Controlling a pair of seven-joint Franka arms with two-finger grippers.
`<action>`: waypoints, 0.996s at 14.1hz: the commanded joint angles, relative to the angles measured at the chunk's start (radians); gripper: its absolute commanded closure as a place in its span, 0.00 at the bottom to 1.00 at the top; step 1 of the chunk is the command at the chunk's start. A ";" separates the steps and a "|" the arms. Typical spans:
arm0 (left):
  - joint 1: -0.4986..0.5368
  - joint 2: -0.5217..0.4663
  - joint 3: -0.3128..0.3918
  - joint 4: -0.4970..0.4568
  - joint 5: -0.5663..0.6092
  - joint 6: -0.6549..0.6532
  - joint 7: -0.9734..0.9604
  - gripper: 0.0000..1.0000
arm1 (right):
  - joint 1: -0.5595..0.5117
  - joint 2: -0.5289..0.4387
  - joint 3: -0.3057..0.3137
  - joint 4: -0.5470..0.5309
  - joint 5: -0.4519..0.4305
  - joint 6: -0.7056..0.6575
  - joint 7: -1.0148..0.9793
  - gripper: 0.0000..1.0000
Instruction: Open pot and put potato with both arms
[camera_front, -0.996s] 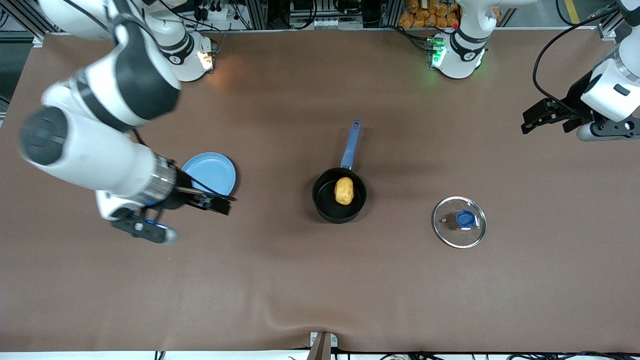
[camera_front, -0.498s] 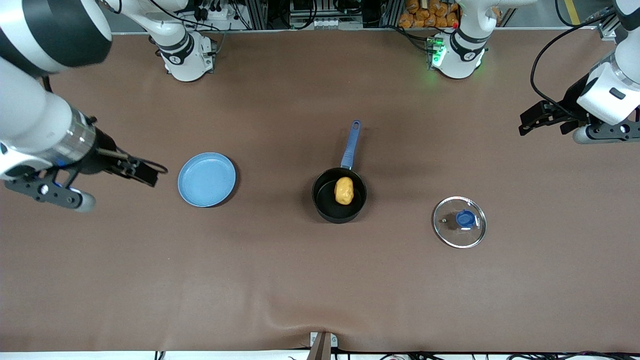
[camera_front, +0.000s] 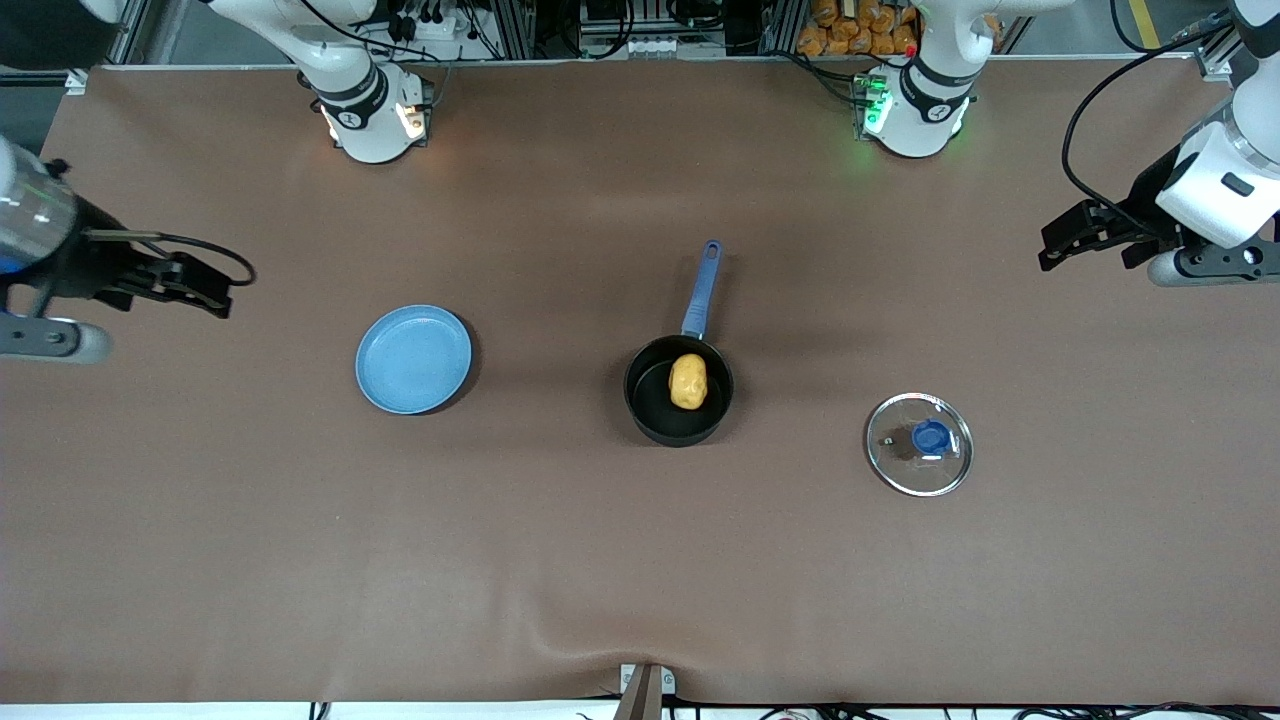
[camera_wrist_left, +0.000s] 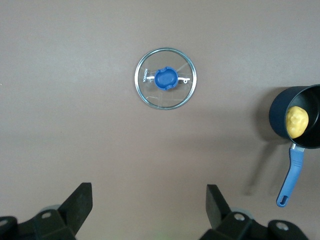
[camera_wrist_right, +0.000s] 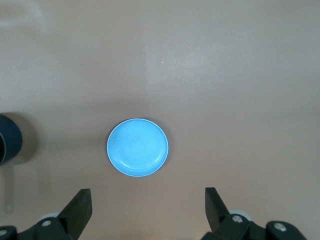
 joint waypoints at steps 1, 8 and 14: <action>0.002 0.006 0.000 0.018 -0.027 -0.002 0.003 0.00 | -0.015 -0.240 -0.086 -0.352 0.066 0.166 -0.089 0.00; 0.003 0.005 0.000 0.018 -0.027 0.001 0.003 0.00 | 0.014 -0.419 -0.175 -0.633 0.069 0.305 -0.194 0.00; 0.003 0.000 0.001 0.036 -0.028 0.016 0.003 0.00 | 0.019 -0.368 -0.209 -0.495 0.089 0.195 -0.258 0.00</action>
